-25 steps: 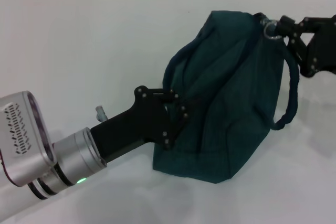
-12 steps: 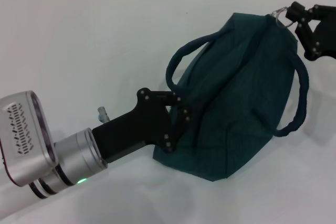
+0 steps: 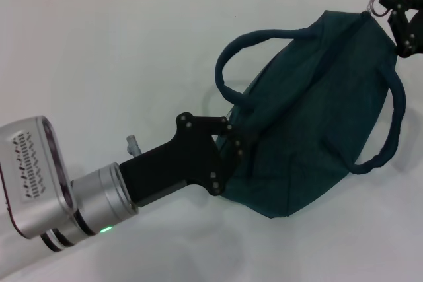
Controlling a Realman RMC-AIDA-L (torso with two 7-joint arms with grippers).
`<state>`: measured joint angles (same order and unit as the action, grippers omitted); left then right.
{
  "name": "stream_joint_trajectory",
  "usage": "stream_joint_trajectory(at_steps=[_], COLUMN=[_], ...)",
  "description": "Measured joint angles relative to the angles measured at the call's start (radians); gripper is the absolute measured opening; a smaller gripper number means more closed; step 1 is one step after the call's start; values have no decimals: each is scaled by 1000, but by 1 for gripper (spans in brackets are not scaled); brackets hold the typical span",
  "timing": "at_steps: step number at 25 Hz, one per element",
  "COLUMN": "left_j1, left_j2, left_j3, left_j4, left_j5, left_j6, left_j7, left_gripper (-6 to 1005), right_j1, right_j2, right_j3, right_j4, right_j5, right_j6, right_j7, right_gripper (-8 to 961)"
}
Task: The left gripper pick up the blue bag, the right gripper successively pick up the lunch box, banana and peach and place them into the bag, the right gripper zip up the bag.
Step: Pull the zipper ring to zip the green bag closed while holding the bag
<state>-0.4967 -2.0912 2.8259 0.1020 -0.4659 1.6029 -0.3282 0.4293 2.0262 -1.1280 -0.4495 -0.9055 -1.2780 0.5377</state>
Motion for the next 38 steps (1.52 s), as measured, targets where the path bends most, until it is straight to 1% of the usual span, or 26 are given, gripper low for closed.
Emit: stream_joint_trajectory(at_steps=[4, 7, 11, 14, 16, 19, 20, 24, 25, 26, 28, 30, 33, 36, 38], left_j1=[9, 23, 45, 52, 41, -15, -34, -142, -177, -198, -252, -283, -314, -341, -363], left_j2=[-7, -8, -7, -2, 2, 10, 12, 23, 22, 20, 10, 6, 6, 3, 2], left_j3=[-4, -7, -10, -11, -11, -13, -15, -44, -46, -44, -39, -38, -37, -37, -37], left_j4=[28, 65, 102, 130, 130, 88, 70, -43, -83, -110, -171, -191, -186, -169, -139], left_j5=[0, -10, -56, -69, -69, -67, -67, -70, -68, -67, -61, -53, -37, -14, 15], left_j6=[1, -1, 5, 32, 60, 109, 117, 134, 134, 134, 131, 126, 102, 64, 13], left_j7=[78, 125, 127, 87, 35, -132, -185, -508, -589, -633, -727, -762, -786, -796, -796], left_gripper=[173, 188, 208, 223, 313, 449, 470, 553, 573, 594, 636, 677, 824, 828, 830], right_j1=[-4, -10, -15, -19, -21, -22, -23, -23, -23, -23, -22, -21, -20, -18, -16], right_j2=[1, 1, 2, 2, 2, 2, 2, 1, 2, 2, 2, 2, 2, 2, 2], right_j3=[-13, -13, -13, -13, -13, -13, -13, -13, -14, -14, -16, -16, -16, -21, -24], right_j4=[0, 0, 0, 0, 0, 2, 3, 8, 10, 12, 19, 21, 22, 23, 24], right_j5=[4, 6, 7, 7, 7, 7, 7, 7, 7, 7, 7, 6, 6, 5, 5], right_j6=[-11, -26, -41, -47, -51, -57, -59, -69, -72, -75, -81, -85, -96, -100, -100], right_j7=[-23, -31, -31, -32, -33, -33, -34, -42, -46, -48, -48, -48, -48, -48, -48], right_gripper=[17, 17, 17, 17, 17, 17, 17, 17, 17, 17, 16, 16, 16, 16, 16])
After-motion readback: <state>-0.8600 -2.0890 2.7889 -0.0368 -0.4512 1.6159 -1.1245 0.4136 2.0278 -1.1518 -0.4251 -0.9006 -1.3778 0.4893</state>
